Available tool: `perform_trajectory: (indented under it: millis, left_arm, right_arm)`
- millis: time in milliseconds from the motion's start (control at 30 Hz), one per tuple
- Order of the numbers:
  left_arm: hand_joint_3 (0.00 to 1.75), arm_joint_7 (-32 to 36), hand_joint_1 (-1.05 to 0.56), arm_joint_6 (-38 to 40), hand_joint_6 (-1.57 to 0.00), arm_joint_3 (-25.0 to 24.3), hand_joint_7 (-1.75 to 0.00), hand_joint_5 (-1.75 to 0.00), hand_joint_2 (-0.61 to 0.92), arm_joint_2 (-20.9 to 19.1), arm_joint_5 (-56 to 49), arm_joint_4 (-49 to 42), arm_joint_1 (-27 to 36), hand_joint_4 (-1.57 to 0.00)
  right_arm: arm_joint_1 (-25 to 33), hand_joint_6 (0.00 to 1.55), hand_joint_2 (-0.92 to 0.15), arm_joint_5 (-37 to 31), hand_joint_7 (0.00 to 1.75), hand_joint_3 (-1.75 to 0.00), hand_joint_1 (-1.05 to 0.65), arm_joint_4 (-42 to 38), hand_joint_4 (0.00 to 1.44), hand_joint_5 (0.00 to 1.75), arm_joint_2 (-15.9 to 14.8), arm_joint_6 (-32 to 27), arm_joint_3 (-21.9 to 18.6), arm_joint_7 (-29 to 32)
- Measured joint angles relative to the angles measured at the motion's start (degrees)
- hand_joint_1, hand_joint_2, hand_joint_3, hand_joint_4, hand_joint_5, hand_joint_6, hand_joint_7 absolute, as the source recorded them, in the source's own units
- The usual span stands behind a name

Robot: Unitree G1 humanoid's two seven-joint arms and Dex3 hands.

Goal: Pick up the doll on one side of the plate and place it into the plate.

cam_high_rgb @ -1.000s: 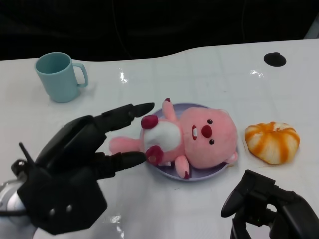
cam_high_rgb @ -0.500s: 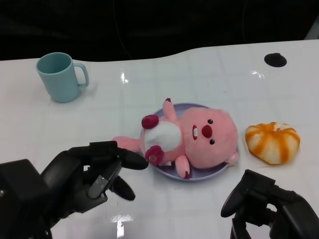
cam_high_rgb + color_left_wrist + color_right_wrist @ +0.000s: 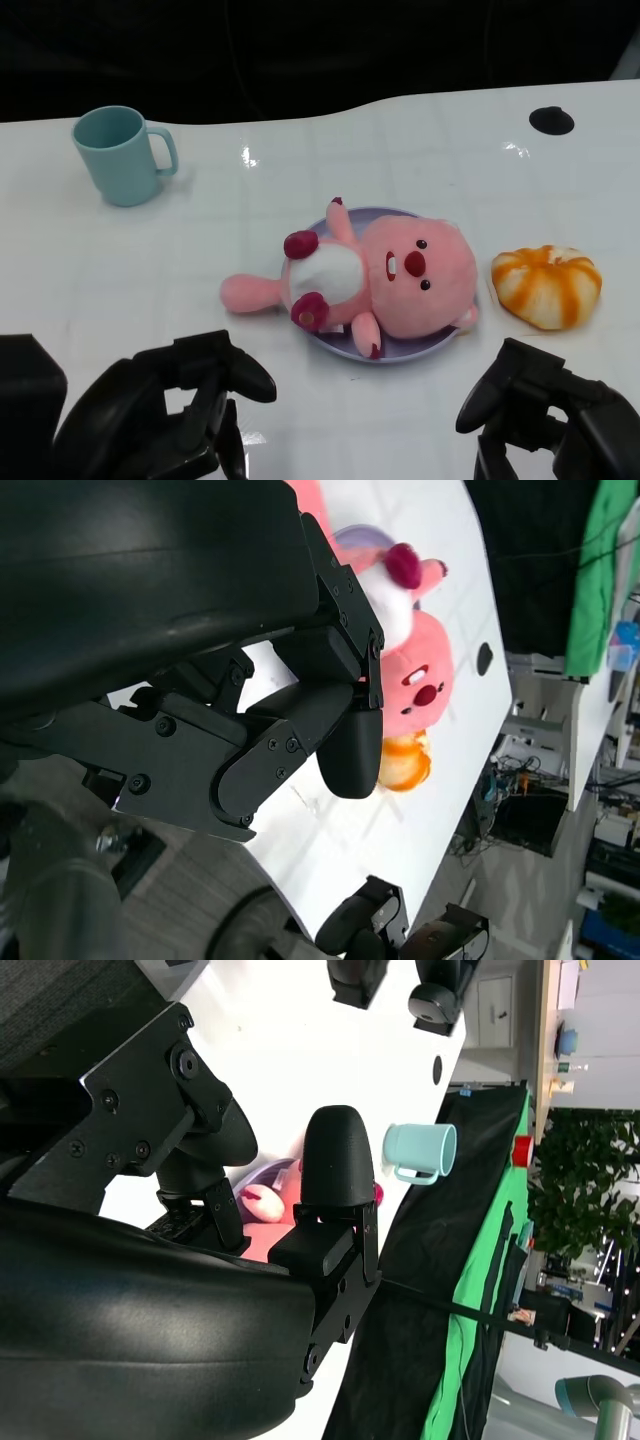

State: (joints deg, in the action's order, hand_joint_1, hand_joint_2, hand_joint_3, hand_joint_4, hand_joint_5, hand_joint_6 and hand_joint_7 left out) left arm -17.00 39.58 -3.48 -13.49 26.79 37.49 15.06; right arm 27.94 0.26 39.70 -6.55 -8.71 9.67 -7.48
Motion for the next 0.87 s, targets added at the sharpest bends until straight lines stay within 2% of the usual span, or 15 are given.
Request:
perform_trajectory:
  millis: [100,267,433,600,867]
  left_arm:
    - [1.37,-1.3,-0.12,1.9,-0.75,-0.3,-1.68,-1.75,0.45,-1.7,1.9,-1.3,-1.1,-0.85]
    - [1.38,-4.0,-0.09,4.7,-0.76,-1.5,-1.66,-1.75,0.42,-3.7,6.0,-4.6,-2.8,-0.84]
    - [1.39,-4.4,-0.12,5.2,-0.75,-2.4,-1.67,-1.75,0.43,-4.1,7.6,-6.2,-3.5,-0.84]
    - [1.33,-4.7,-0.13,4.9,-0.74,-2.4,-1.68,-1.75,0.46,-4.4,7.6,-7.4,-3.6,-0.84]
    - [1.36,-4.7,-0.09,3.0,-0.76,-2.4,-1.64,-1.75,0.45,-4.4,7.3,-7.8,-3.6,-0.86]
  right_arm:
    - [0.1,0.62,-0.43,0.2,1.52,-1.37,0.07,-0.2,0.71,1.75,-0.1,0.6,-0.9,-0.5]
    - [0.6,0.62,-0.43,0.4,1.53,-1.37,0.08,-0.2,0.72,1.75,-0.1,0.7,-1.0,-1.0]
    - [0.8,0.62,-0.42,0.3,1.53,-1.38,0.09,-0.3,0.72,1.75,-0.1,0.9,-1.0,-1.0]
    - [0.7,0.62,-0.40,0.2,1.54,-1.40,0.07,-0.8,0.72,1.75,0.0,1.5,-0.9,-1.0]
    - [0.7,0.62,-0.40,-0.2,1.54,-1.41,0.10,-0.6,0.73,1.75,0.1,1.5,-0.4,-0.7]
